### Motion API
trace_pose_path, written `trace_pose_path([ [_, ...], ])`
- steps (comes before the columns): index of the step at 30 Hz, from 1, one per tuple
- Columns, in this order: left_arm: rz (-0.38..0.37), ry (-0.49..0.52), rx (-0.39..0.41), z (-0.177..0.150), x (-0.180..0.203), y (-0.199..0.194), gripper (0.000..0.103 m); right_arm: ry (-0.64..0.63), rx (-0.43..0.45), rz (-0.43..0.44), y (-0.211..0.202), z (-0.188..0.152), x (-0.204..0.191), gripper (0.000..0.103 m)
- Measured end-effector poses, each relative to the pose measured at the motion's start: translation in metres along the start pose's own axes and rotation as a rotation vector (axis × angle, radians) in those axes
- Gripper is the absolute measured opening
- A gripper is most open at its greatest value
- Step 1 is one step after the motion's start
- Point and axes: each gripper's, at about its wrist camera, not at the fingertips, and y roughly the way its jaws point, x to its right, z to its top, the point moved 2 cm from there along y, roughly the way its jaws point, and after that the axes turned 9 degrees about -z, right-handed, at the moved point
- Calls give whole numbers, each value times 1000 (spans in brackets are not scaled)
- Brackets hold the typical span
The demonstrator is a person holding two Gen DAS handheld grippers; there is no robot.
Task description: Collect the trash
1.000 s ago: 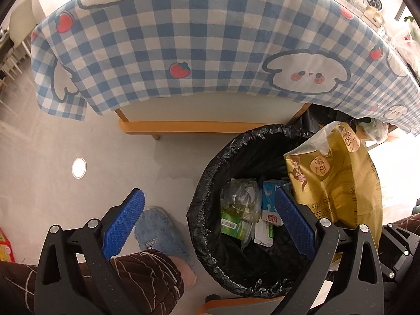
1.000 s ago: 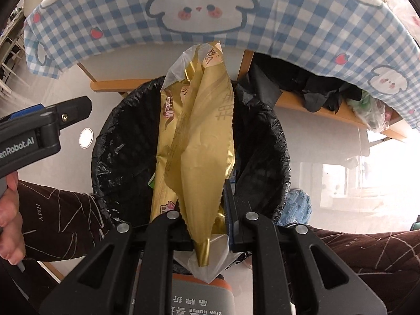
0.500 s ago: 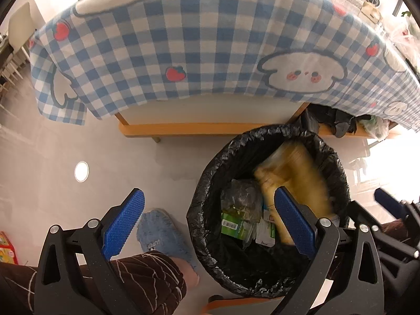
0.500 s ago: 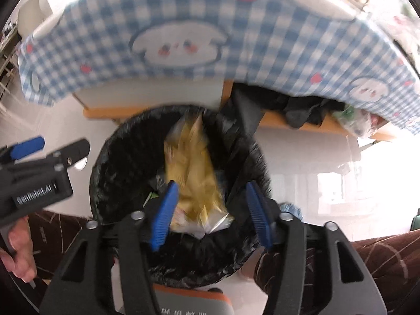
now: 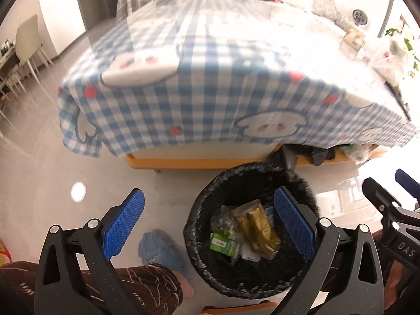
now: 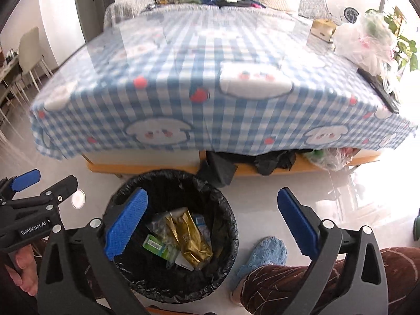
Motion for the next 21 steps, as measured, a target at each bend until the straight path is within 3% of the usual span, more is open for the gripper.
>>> trace_pose_path([
  [8, -24, 15, 56, 5, 11, -42, 97, -10, 126, 3, -52, 10, 10, 95],
  [13, -17, 6, 74, 1, 11, -57, 97, 22, 101, 45, -64, 5, 20, 95],
  [21, -27, 19, 75, -2, 14, -61, 97, 31, 100, 37, -64, 6, 21, 95],
])
